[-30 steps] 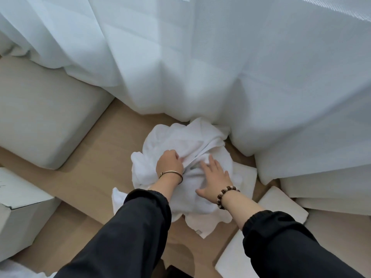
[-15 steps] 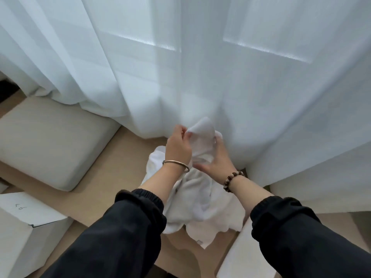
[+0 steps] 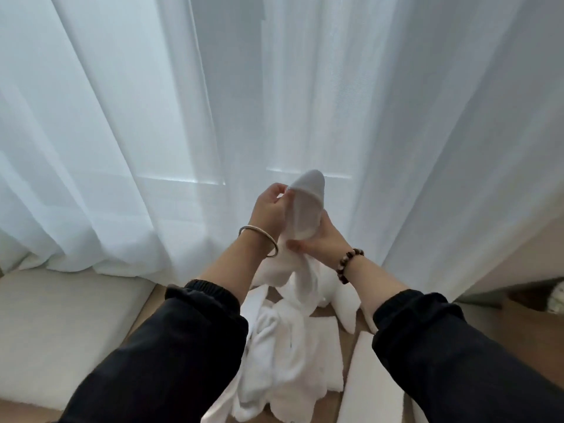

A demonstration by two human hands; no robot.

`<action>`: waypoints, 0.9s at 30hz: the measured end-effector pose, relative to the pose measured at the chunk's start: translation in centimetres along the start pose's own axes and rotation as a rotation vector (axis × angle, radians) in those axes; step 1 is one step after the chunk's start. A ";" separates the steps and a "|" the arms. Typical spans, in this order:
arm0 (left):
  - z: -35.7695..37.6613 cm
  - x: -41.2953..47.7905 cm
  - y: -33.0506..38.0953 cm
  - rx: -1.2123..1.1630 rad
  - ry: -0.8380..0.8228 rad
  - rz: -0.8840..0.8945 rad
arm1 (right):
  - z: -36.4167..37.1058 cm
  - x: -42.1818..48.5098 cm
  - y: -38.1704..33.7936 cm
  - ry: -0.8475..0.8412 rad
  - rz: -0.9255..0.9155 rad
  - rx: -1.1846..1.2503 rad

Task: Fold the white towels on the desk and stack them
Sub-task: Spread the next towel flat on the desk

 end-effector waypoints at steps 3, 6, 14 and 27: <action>1.8 -0.2 3.1 -0.133 -0.140 0.029 | -2.0 -1.6 -2.4 0.134 -0.011 -0.130; 4.1 -0.5 5.6 -0.196 -0.305 0.063 | -5.3 -4.0 -3.6 0.322 -0.017 -0.194; 17.0 -5.2 6.2 0.116 -1.105 0.060 | -17.8 -16.1 -4.2 0.669 0.068 -0.104; 48.6 -28.6 9.8 0.219 -1.402 0.380 | -38.5 -47.8 5.7 1.255 0.169 0.291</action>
Point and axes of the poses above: each hand's wrist, its own x-axis towards the middle knuckle, its own z-axis out of the palm, y = z × x, the point moved 4 cm from there along x, towards the middle knuckle, and after that the axes turned 7 degrees about z, right-handed, at the moved point
